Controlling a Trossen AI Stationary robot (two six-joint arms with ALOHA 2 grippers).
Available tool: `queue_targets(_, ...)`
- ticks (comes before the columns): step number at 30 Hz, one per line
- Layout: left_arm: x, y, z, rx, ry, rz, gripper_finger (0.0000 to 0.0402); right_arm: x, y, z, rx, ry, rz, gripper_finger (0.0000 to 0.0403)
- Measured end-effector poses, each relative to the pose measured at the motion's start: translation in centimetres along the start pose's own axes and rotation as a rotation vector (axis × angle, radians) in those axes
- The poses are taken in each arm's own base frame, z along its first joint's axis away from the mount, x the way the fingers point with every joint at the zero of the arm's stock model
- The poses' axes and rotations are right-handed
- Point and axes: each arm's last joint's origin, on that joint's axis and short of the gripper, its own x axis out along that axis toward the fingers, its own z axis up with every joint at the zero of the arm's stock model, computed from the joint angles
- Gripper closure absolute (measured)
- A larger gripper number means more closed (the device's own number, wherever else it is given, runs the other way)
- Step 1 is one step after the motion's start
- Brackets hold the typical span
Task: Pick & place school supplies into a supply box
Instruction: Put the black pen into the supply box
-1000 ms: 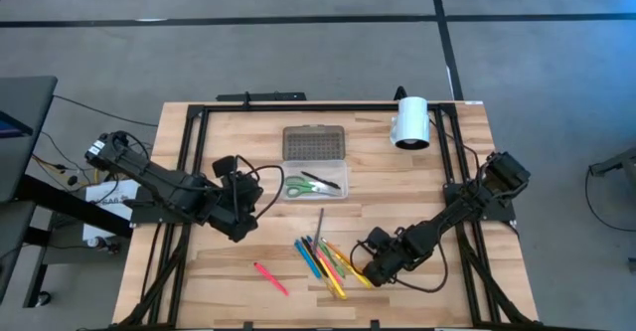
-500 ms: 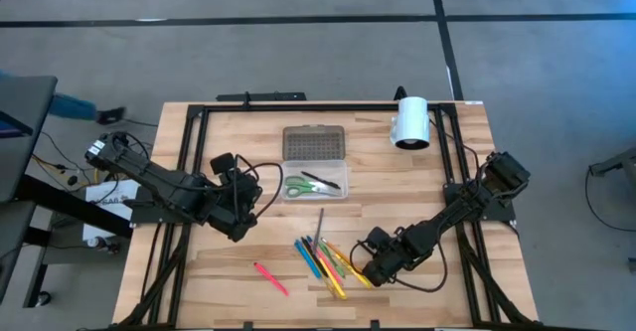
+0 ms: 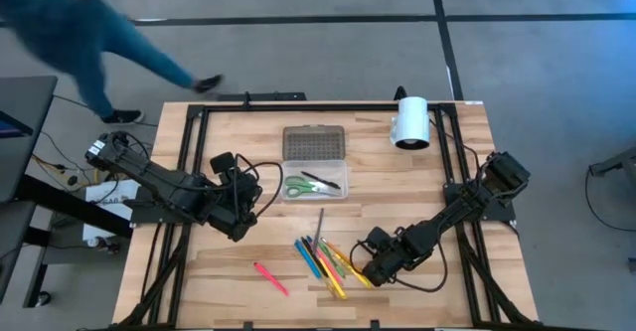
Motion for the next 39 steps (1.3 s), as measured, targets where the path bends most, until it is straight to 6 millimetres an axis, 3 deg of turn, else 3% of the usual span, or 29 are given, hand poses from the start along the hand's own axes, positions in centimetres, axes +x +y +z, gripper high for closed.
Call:
queue_targets(19,-0.4,-0.3,-0.4,0.097,0.028,-0.038,0.0235,-0.7,1.2,0.8,-0.117,-0.078,0.002,0.0383)
queue_targets(29,-1.7,-1.6,-1.3,0.107,0.015,-0.118,0.0235,-0.6,1.0,1.7,-0.119,-0.129,-0.013,0.0385)
queue_targets(39,-3.8,-3.0,-3.1,0.026,-0.004,-0.188,0.0235,-0.4,0.3,4.0,-0.176,-0.133,-0.016,0.0387)
